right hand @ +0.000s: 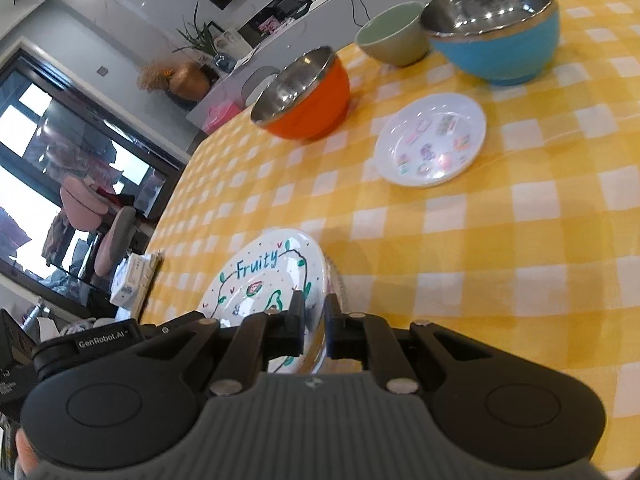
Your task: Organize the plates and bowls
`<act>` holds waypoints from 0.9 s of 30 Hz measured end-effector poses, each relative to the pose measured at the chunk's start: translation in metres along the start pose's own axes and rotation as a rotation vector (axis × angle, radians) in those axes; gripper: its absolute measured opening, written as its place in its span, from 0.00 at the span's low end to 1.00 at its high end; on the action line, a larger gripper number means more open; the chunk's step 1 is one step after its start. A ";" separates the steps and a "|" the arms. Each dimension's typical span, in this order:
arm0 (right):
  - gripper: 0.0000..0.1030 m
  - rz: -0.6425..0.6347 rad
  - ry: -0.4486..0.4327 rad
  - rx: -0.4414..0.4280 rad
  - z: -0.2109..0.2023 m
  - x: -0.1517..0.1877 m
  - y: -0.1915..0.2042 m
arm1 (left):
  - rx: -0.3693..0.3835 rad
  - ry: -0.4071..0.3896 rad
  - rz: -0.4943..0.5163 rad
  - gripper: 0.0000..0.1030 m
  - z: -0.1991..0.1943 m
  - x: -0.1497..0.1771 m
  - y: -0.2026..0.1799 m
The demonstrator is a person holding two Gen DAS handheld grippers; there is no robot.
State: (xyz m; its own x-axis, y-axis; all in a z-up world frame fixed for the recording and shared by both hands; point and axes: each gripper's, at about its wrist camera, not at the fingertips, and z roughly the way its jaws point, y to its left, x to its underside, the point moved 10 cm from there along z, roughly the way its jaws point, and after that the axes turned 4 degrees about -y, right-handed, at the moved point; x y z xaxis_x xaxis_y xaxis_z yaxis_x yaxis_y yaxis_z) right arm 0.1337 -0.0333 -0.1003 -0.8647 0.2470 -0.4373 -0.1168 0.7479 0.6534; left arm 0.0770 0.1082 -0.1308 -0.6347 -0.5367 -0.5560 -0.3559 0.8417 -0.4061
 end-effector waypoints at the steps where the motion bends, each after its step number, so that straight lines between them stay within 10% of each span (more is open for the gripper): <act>1: 0.08 -0.005 0.003 0.002 0.002 0.001 0.001 | -0.004 0.001 -0.003 0.12 0.000 0.000 0.002; 27: 0.12 -0.205 -0.046 0.125 0.014 0.012 0.012 | -0.099 0.021 0.055 0.15 0.009 0.010 0.005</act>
State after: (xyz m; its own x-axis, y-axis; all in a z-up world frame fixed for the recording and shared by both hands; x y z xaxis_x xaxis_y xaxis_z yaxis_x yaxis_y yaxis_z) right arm 0.1284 -0.0128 -0.1062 -0.8057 0.1074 -0.5825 -0.2243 0.8548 0.4679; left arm 0.0748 0.1066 -0.1453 -0.6687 -0.4892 -0.5599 -0.3855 0.8721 -0.3015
